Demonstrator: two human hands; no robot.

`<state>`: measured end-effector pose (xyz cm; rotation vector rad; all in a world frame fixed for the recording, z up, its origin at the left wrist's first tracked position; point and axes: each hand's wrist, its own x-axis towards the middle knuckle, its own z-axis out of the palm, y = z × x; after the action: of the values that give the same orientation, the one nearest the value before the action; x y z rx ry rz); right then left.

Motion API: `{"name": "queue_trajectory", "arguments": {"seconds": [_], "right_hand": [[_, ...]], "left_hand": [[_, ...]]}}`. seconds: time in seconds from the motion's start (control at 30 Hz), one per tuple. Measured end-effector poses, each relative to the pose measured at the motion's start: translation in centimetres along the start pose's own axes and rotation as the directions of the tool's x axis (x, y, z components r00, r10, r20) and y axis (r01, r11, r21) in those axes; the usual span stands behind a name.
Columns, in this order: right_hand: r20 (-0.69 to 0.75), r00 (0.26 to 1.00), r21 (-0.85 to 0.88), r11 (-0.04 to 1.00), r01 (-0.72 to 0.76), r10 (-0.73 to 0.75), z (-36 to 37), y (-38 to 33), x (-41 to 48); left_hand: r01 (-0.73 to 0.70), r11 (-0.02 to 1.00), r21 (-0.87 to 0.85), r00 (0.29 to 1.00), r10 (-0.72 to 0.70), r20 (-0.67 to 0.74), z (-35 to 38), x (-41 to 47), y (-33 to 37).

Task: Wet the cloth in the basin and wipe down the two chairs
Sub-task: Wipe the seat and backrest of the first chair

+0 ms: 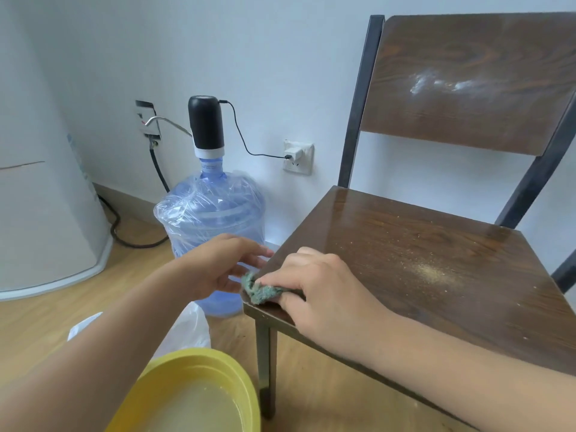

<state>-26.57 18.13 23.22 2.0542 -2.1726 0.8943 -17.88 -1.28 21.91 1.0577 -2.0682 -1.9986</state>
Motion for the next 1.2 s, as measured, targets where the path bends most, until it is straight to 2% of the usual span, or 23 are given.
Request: {"name": "queue_trajectory", "arguments": {"seconds": [0.1,0.17,0.27,0.37,0.43,0.53,0.63,0.7,0.8,0.87,1.0,1.1,1.2], "right_hand": [[0.061,0.998,0.008,0.999,0.033,-0.034,-0.2,-1.1,-0.3],[0.082,0.997,-0.007,1.0,0.006,-0.005,-0.9,-0.3,0.2],[-0.004,0.993,-0.1,0.988,-0.118,0.118,-2.3,4.2,0.7],[-0.114,0.957,-0.19,0.939,-0.286,0.268,-4.6,10.3,0.9],[-0.164,0.91,-0.219,0.886,-0.41,0.381,-6.7,14.1,0.9],[-0.27,0.787,-0.222,0.76,-0.611,0.554,-10.2,19.1,0.2],[-0.347,0.693,-0.218,0.664,-0.715,0.632,-11.3,21.2,-0.1],[-0.353,0.716,-0.229,0.686,-0.69,0.602,-10.2,19.8,0.2],[-0.269,0.851,-0.237,0.826,-0.512,0.45,-7.5,14.9,-0.3],[-0.197,0.916,-0.255,0.884,-0.391,0.349,-6.3,11.1,-1.5],[-0.085,0.979,-0.209,0.957,-0.202,0.188,-5.4,4.9,-4.6],[0.026,0.991,-0.127,0.983,-0.129,0.134,-5.5,3.0,-6.5],[0.028,0.99,-0.113,0.984,-0.136,0.14,-6.4,4.7,-6.9]], "left_hand": [[-0.006,0.999,0.035,0.999,0.008,-0.049,-0.5,-0.5,-0.7],[-0.008,0.997,0.079,0.997,0.014,-0.073,-0.1,-0.7,-0.7],[-0.004,0.988,0.155,0.989,0.027,-0.147,1.4,-0.6,-0.2],[0.0,0.986,0.165,0.987,0.026,-0.16,2.6,-0.4,0.6],[-0.011,0.987,0.158,0.988,0.036,-0.153,3.3,-0.5,1.2],[-0.034,0.981,0.193,0.987,0.064,-0.15,4.0,-0.5,1.9],[-0.044,0.974,0.222,0.98,0.085,-0.178,4.3,-0.5,2.3],[-0.042,0.976,0.215,0.98,0.082,-0.183,4.2,-0.5,2.3],[-0.044,0.981,0.191,0.989,0.07,-0.129,3.5,-0.5,1.9],[-0.053,0.98,0.19,0.993,0.071,-0.09,3.1,-0.7,1.6],[-0.07,0.972,0.226,0.993,0.09,-0.077,2.9,-0.8,1.4],[-0.155,0.916,0.371,0.958,0.232,-0.17,3.5,-0.2,1.7],[-0.251,0.793,0.556,0.876,0.43,-0.218,4.3,0.7,2.3]]}}
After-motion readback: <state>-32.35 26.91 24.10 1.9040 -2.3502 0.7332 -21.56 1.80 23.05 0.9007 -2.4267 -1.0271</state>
